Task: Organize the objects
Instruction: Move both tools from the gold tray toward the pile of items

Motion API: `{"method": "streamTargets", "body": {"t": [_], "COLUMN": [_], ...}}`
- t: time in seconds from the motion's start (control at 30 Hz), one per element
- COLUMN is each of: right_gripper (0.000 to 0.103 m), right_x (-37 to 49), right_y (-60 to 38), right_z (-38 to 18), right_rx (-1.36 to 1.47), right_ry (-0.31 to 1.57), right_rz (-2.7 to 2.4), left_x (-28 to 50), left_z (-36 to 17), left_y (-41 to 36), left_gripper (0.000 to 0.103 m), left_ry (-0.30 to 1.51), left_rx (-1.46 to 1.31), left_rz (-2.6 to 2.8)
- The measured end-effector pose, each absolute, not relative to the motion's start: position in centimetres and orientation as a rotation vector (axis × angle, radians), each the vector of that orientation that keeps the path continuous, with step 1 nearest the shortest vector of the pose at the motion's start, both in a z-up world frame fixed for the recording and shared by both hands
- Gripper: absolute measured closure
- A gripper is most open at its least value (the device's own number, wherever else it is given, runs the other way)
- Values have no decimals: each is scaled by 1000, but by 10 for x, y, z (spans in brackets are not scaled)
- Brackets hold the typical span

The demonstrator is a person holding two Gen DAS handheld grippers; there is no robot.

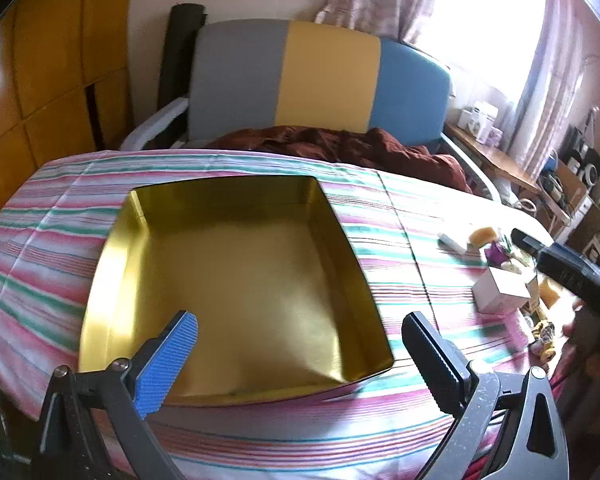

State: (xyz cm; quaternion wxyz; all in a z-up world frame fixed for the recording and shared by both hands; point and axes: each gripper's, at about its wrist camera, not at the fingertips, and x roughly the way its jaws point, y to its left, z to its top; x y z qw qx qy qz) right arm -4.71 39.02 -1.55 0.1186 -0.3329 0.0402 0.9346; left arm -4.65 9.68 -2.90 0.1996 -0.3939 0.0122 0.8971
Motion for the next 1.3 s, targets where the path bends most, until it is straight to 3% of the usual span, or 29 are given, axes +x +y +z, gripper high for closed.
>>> {"method": "streamTargets", "body": {"t": [0.37, 0.53, 0.63, 1.03, 1.2, 1.3], "right_gripper": [3, 3, 3, 3, 3, 3], "right_x": [-32, -17, -9, -14, -16, -17], "right_y": [525, 565, 580, 581, 584, 584], "right_z": [-27, -50, -57, -61, -63, -64], "right_rx": [-906, -905, -868, -896, -905, -917], "right_ry": [420, 808, 941, 1021, 1043, 1043], "right_rz": [2501, 2438, 2422, 2487, 2483, 2481], "left_x": [-50, -44, -50, -59, -59, -59], "left_z": [-45, -50, -58, -82, -91, -105], "left_y": [192, 247, 278, 394, 427, 444], "left_gripper": [0, 0, 0, 3, 7, 15], "left_ry": [187, 345, 389, 724, 803, 826], "left_rx": [-1102, -1008, -1027, -864, -813, -834], "left_rz": [2227, 2150, 2079, 1743, 1633, 1564]}}
